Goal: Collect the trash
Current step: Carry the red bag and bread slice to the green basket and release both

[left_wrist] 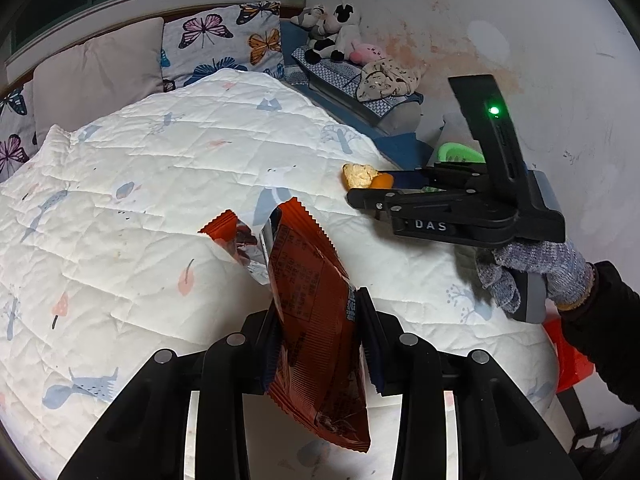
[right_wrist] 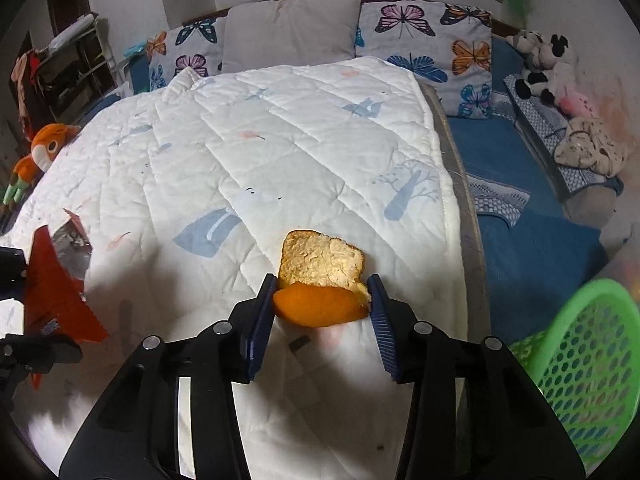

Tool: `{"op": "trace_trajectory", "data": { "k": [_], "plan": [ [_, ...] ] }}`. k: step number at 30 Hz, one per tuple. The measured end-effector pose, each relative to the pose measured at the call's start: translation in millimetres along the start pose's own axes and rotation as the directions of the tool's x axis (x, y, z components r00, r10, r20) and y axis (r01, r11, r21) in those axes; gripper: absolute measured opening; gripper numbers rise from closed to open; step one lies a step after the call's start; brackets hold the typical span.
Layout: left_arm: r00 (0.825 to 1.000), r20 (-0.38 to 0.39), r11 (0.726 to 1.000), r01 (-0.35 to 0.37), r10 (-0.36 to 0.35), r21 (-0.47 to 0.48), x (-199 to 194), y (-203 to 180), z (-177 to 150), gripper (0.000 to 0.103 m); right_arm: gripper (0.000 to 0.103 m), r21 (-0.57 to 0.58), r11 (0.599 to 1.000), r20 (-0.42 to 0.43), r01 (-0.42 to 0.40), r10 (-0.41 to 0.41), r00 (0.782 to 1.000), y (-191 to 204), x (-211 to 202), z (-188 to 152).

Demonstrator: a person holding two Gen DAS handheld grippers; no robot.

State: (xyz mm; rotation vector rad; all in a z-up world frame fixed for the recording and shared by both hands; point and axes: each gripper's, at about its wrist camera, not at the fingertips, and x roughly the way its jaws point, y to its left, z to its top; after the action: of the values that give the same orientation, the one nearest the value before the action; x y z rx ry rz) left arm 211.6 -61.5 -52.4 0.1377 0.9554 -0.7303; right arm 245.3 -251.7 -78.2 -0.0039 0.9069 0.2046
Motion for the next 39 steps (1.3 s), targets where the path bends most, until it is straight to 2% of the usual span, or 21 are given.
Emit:
{"op": "trace_trajectory", "data": {
  "k": [8,14,28,31,33,39],
  "plan": [
    [1.000,0.005,0.999,0.025,-0.025,0.023,0,-23,5,0.034,0.043,0.048,0.998,0.039,-0.027,0.025,0.999,-9,-39,-19],
    [0.999,-0.003,0.997,0.048,-0.048,0.054,5,-51,11,0.034,0.043,0.105,0.994,0.072,-0.023,0.016,0.997,-33,-76,-44],
    [0.994,-0.017,0.982,0.114,-0.112,0.151,29,-135,42,0.034,0.045,0.259,0.959,0.047,0.115,-0.132,0.990,-124,-129,-115],
    [0.992,-0.020,0.979,0.127,-0.126,0.158,36,-148,49,0.034,0.050,0.293,0.947,0.043,0.133,-0.152,0.987,-140,-135,-126],
    [0.991,-0.024,0.978,0.133,-0.131,0.160,41,-156,54,0.034,0.057,0.312,0.940,0.046,0.139,-0.162,0.986,-148,-139,-130],
    [0.989,-0.054,0.976,0.147,-0.140,0.163,67,-178,68,0.034,0.067,0.346,0.927,0.066,0.146,-0.179,0.982,-162,-156,-143]
  ]
}}
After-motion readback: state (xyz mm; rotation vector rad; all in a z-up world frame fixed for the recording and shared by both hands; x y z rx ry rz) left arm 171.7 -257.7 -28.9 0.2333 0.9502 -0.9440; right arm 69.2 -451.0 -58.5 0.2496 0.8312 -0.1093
